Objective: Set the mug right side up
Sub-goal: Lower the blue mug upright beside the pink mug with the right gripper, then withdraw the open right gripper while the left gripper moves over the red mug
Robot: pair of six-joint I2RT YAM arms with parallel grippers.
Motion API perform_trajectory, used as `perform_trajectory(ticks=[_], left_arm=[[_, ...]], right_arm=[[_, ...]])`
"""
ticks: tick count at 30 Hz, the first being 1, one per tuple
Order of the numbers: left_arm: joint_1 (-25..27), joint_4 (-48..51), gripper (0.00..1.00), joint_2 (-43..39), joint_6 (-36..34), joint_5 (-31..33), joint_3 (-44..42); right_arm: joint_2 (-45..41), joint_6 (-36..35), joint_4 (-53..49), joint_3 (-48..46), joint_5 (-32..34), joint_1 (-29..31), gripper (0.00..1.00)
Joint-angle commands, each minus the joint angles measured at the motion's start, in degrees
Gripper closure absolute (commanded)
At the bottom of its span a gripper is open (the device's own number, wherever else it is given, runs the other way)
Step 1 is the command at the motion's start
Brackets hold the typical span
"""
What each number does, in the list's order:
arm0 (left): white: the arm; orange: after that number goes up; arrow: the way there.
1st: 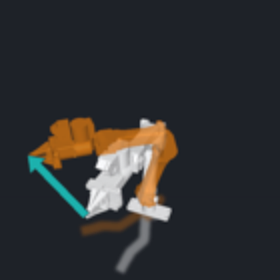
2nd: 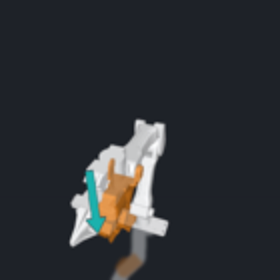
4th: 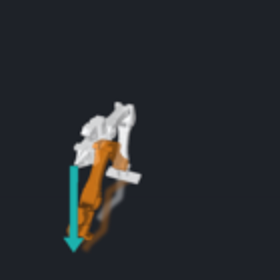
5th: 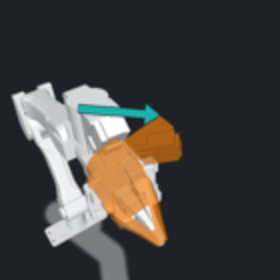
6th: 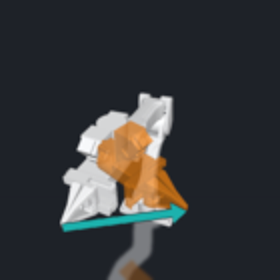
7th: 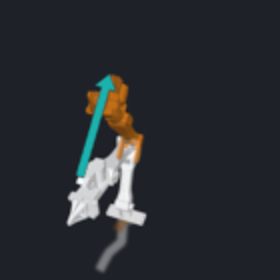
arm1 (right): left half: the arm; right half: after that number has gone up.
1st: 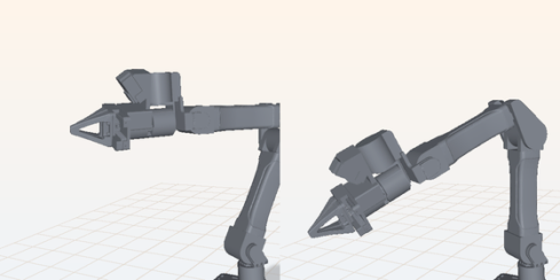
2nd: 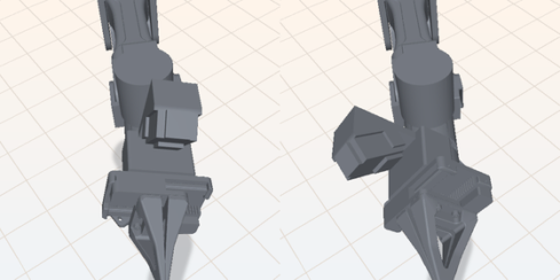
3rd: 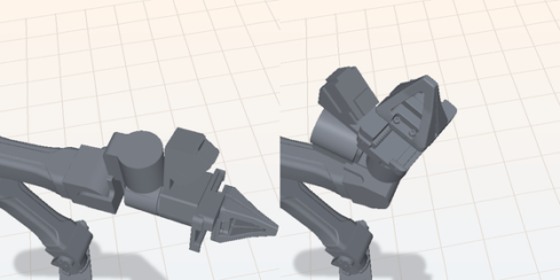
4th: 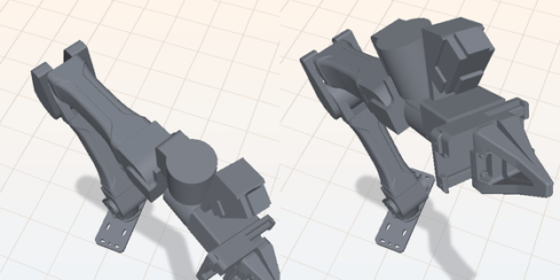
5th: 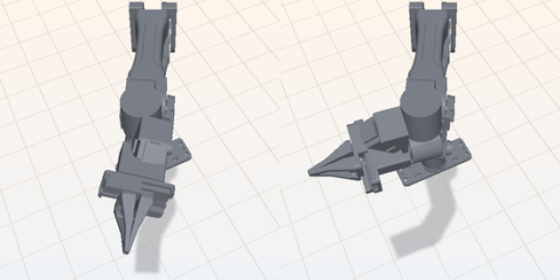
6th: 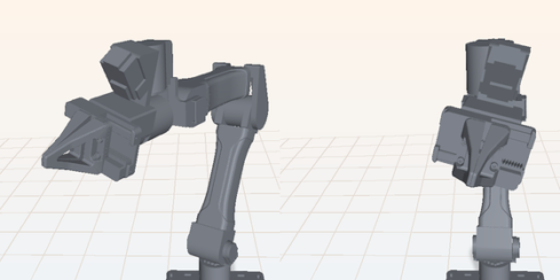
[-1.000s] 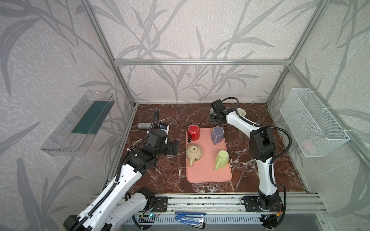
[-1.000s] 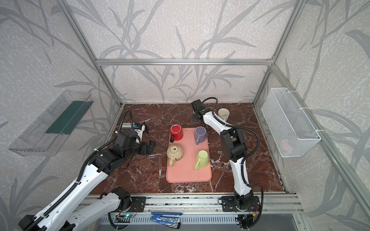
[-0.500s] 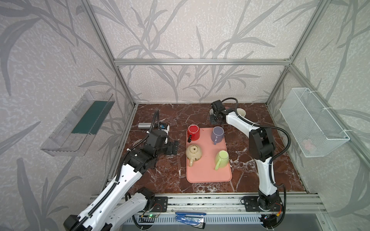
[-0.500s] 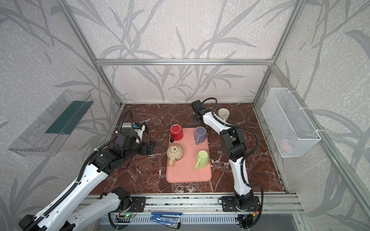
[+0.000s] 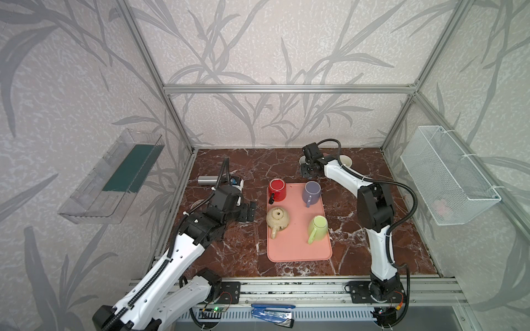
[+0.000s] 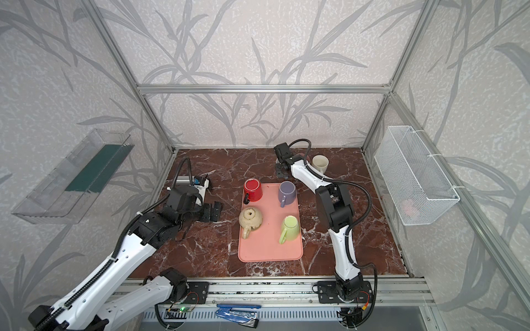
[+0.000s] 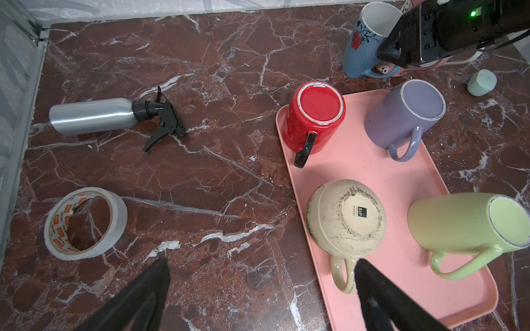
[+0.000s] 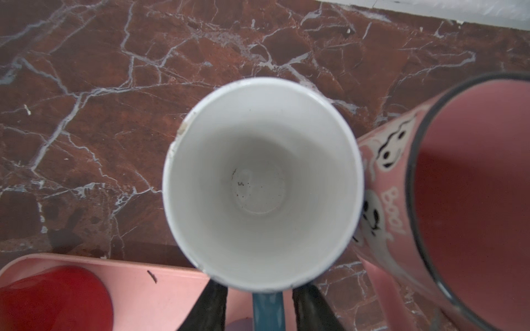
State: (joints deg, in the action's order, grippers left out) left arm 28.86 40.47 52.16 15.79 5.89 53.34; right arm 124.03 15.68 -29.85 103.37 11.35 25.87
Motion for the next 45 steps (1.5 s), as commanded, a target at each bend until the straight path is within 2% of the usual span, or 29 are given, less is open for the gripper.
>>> perform_trajectory(ticks=[1, 3, 11, 16, 25, 31, 39, 43, 45], left_arm=[[0.06, 1.54, 0.02, 0.72, -1.96, -1.79, -0.26], [0.05, 1.61, 0.02, 1.22, -2.57, -3.34, -0.13], [0.12, 3.27, 0.04, 5.76, -3.99, -3.16, 1.79], [0.25, 5.29, 0.12, 10.22, -3.58, -4.5, 5.51], [0.75, 9.55, 0.3, 18.6, -2.46, -6.96, 14.72], [1.89, 9.86, 0.42, 25.12, -1.84, -7.51, 18.72], [3.69, 7.53, 0.49, 34.22, -2.51, -7.27, 22.65], [3.8, 6.56, 0.62, 39.63, -2.19, -6.42, 25.19], [3.79, 6.94, 0.64, 42.45, -1.93, -5.97, 26.82]], right_arm=[[-5.51, -1.44, 1.93, -2.13, -1.93, -0.16, 0.58], [-7.74, -2.38, 3.28, -4.1, -3.18, 0.01, 0.55], [-21.26, -4.99, 10.85, -17.1, -8.98, 0.73, 0.37], [-32.29, -5.16, 13.79, -26.35, -11.28, 1.93, 0.31], [-51.97, 0.68, 21.33, -46.49, -16.38, 3.21, 0.29], [-60.57, 4.6, 25.51, -56.22, -20.24, 3.75, 0.29], [-65.94, 8.02, 31.28, -66.53, -22.78, 3.84, 0.29], [-66.37, 9.86, 34.98, -69.62, -24.28, 3.81, 0.29], [-66.28, 10.95, 36.84, -70.79, -25.47, 3.83, 0.29]])
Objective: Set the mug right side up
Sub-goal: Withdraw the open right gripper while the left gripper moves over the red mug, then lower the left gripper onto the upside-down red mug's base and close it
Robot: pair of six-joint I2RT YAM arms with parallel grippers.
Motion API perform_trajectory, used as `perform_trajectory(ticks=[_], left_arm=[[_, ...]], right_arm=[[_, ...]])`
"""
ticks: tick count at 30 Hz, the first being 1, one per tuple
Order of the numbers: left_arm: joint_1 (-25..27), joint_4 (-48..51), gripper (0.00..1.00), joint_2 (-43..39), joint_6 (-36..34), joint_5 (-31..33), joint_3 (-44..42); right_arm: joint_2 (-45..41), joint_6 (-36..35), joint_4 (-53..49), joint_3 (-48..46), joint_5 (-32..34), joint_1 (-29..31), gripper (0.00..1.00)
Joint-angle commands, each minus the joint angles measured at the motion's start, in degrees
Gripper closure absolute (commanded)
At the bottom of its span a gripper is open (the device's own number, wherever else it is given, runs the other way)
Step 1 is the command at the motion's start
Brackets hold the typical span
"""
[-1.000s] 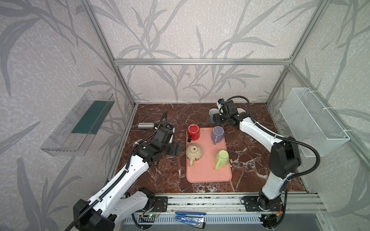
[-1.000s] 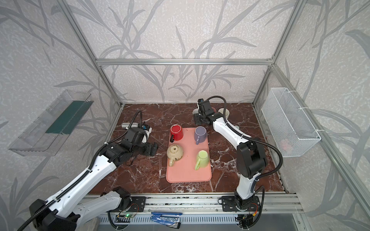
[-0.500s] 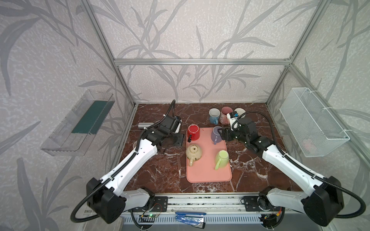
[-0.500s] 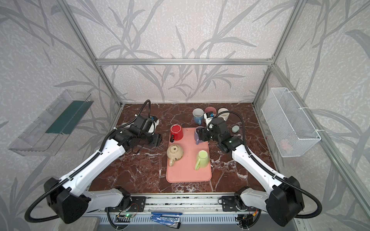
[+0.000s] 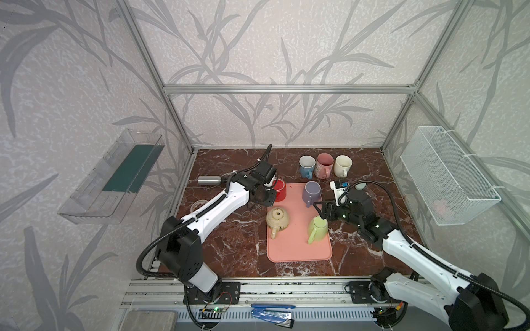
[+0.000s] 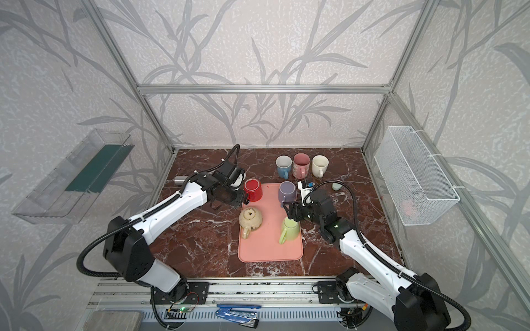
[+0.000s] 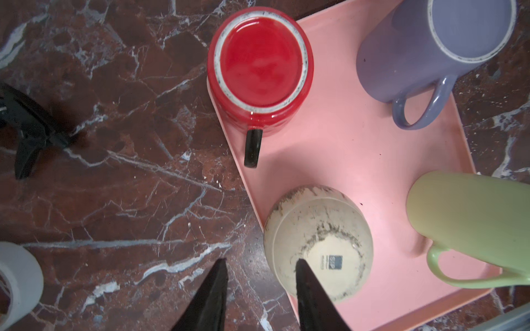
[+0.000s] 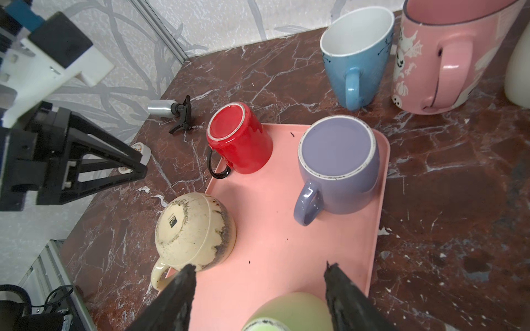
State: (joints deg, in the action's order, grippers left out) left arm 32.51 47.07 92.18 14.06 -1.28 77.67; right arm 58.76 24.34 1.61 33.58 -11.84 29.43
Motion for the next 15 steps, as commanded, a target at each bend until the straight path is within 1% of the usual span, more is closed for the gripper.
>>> perform_trajectory(ticks=[1, 3, 7, 10, 12, 15], left_arm=[[0.1, 0.8, 0.64, 4.04, 0.05, 1.48, 3.66], [0.11, 1.4, 0.62, 7.19, 0.48, 2.15, 5.49], [0.04, 1.28, 0.51, 12.09, 0.9, 4.44, 8.01], [0.04, 1.3, 0.45, 14.88, 0.76, 5.4, 9.79], [-0.08, 1.36, 0.43, 16.44, 0.46, 5.75, 11.0], [-0.08, 1.95, 0.42, 18.35, 0.48, 6.75, 12.71]], right_arm=[[-1.16, 2.89, 6.28, -1.68, -2.78, 0.27, 0.29], [-1.4, 3.46, 7.4, -2.73, -2.95, 0.25, 0.29], [-2.69, 4.25, 9.24, -5.01, -2.55, 0.28, 0.29], [-3.3, 4.66, 9.92, -5.83, -2.58, 0.27, 0.29], [-3.23, 5.25, 10.82, -6.15, -3.12, 0.26, 0.29], [-2.87, 5.72, 11.41, -6.25, -3.54, 0.2, 0.29]])
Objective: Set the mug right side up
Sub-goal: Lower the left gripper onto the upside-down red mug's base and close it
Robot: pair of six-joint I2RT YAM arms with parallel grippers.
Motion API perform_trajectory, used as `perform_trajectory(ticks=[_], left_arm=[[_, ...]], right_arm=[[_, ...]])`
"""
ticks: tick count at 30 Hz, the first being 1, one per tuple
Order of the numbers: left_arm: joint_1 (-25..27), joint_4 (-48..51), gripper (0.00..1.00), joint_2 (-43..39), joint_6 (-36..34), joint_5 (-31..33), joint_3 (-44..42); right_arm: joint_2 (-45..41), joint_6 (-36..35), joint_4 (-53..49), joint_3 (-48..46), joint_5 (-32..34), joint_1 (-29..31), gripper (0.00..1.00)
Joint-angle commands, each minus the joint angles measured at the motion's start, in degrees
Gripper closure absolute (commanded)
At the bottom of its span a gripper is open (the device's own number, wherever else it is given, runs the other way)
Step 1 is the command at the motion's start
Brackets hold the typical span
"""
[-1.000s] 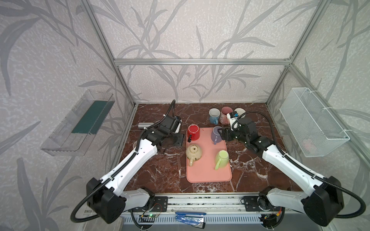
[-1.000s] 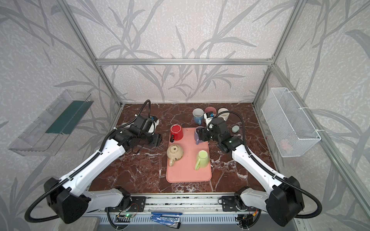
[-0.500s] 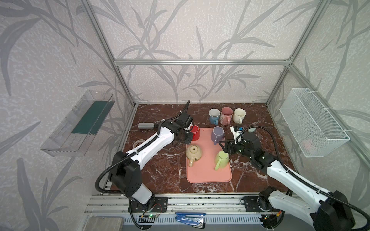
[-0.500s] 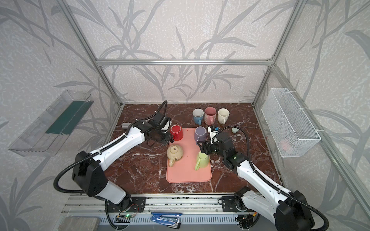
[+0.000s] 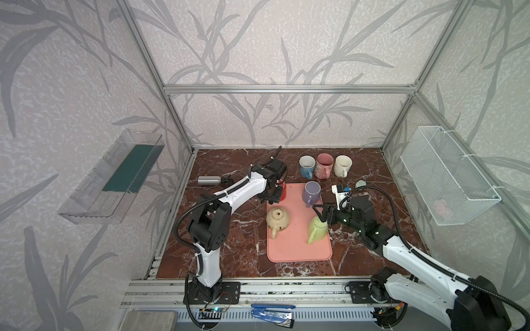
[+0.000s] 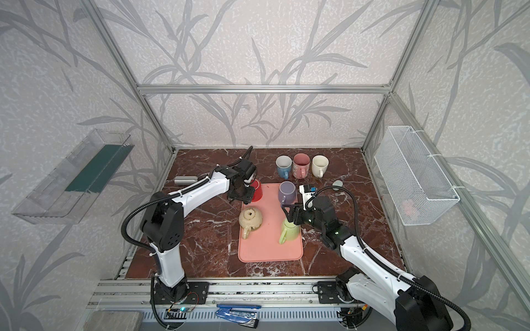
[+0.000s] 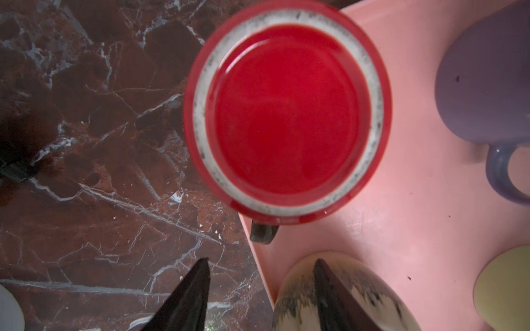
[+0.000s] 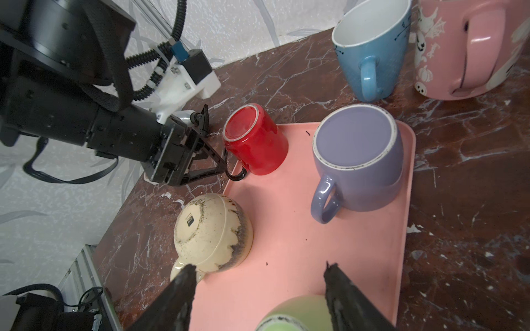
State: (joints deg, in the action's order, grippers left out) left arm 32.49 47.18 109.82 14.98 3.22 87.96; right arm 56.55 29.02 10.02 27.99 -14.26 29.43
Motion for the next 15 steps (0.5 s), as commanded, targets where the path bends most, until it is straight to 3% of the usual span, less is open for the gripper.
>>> perform_trajectory(ticks=[1, 15], left_arm=[[-0.1, 1.78, 0.42, 1.21, -0.47, 2.49, 2.82], [-0.37, 1.34, 0.57, 6.17, -1.42, -0.58, 6.36]], right_arm=[[-0.65, 1.13, 3.13, -0.72, -1.23, 0.27, 0.29], [-0.48, 1.31, 3.6, -0.92, -0.87, 0.25, 0.29]])
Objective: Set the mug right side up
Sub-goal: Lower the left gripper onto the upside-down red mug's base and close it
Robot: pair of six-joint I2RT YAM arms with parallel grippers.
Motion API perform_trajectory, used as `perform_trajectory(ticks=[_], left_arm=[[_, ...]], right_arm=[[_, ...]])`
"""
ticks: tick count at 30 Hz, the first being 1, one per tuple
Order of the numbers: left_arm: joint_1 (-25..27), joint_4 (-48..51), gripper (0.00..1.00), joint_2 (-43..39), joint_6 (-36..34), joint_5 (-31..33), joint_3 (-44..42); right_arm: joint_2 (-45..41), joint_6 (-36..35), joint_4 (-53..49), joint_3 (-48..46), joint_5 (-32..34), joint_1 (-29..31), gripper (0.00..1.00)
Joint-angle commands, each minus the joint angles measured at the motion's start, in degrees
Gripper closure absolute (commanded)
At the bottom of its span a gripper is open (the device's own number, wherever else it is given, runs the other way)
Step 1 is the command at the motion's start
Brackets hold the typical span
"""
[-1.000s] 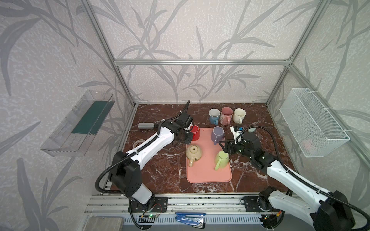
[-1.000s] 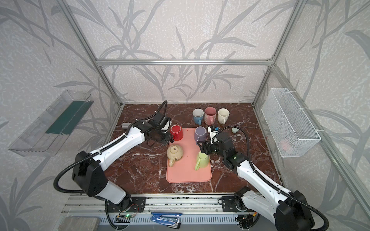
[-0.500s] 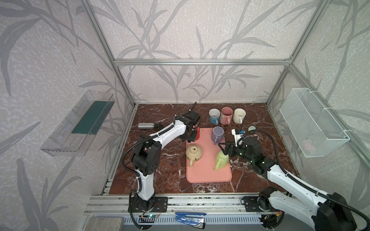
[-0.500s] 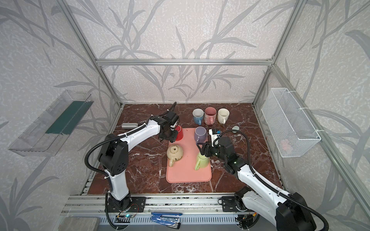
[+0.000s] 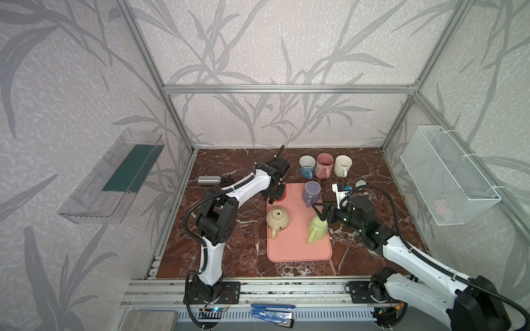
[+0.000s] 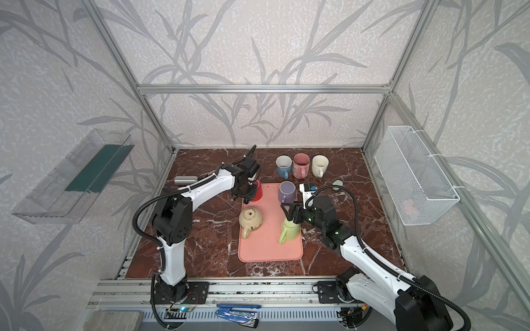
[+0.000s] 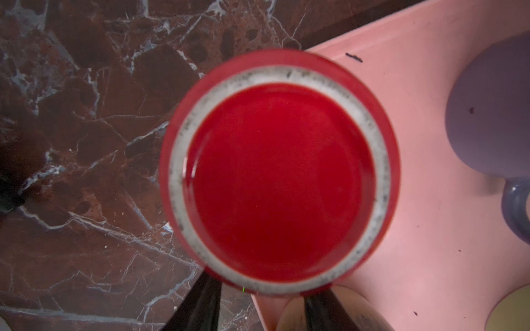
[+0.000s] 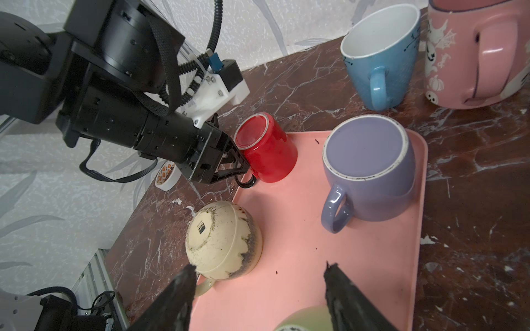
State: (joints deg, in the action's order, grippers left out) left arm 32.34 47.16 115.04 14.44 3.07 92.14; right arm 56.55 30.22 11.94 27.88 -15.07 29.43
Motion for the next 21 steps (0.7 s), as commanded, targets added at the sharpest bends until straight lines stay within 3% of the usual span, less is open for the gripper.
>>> perform_trajectory(ticks=[1, 12, 21], left_arm=[[-0.24, 1.45, 0.58, 1.25, -0.83, -0.52, 2.36], [-0.19, 1.88, 0.7, 3.18, -1.01, -0.52, 4.13], [-0.21, 2.25, 0.74, 3.87, -0.92, -0.31, 4.38]], right_arm=[[-0.4, 0.11, 1.61, -0.85, -0.05, 0.27, 0.29], [-0.05, 0.19, 2.03, -0.97, 0.13, 0.27, 0.29], [-0.37, 0.28, 1.94, -1.1, 0.22, 0.19, 0.29]])
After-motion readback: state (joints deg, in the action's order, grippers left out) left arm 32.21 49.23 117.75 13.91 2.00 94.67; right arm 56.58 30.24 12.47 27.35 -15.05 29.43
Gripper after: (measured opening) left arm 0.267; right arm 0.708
